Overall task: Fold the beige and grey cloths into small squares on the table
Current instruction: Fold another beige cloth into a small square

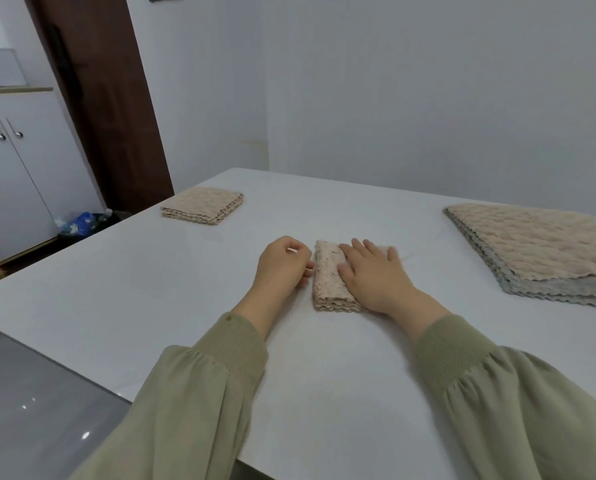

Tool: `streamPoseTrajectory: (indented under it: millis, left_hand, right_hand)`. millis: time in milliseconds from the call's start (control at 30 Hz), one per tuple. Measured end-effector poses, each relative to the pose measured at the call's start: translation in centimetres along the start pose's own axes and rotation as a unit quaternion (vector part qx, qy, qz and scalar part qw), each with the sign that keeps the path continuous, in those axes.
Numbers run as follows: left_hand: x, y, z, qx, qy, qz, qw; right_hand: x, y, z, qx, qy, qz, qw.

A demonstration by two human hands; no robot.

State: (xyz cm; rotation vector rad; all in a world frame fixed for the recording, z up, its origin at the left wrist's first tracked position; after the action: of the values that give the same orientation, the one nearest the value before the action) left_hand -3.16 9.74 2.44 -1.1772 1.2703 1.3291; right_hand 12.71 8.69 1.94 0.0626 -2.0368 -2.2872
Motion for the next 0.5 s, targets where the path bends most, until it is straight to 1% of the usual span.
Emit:
streamPoseTrajectory:
  millis: [100,233,367,467,500]
  left_hand:
    - [0.4,-0.1,1.9,-0.025,0.024,-0.054,0.998]
    - [0.3,-1.6,3.7,-0.013,0.034,-0.04,0.999]
    - [0.6,-1.8,4.9,-0.047,0.008,0.061,0.997]
    - [-0.2,-1.9,4.9,-0.054,-0.047,0.179,0.981]
    - [-0.4,-2.1,4.8,-0.052,-0.065,0.203,0.976]
  right_hand:
    - [0.1,-0.1,-0.2,0.002,-0.004,-0.002,1.0]
    - [0.0,0.0,-0.2,0.001,-0.006,0.003,1.0]
    - [-0.1,-0.3,-0.1,0.011,-0.012,0.003,1.0]
    - [-0.5,-0.6,0.0,0.027,-0.035,0.006,0.999]
    - [-0.6,-0.7,-0.1,0.028,-0.036,0.009,0.999]
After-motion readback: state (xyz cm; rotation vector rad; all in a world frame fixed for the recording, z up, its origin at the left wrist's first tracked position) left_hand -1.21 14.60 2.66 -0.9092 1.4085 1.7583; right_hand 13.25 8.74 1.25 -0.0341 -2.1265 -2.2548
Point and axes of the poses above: each hand's wrist, its own z-axis towards the middle knuckle, its own y-axis out of the back of the hand, x = y × z, the point moved 9 cm from there along z, towards the middle knuckle, and after that the axes turned 5 degrees about -z, right-handed, at the moved point
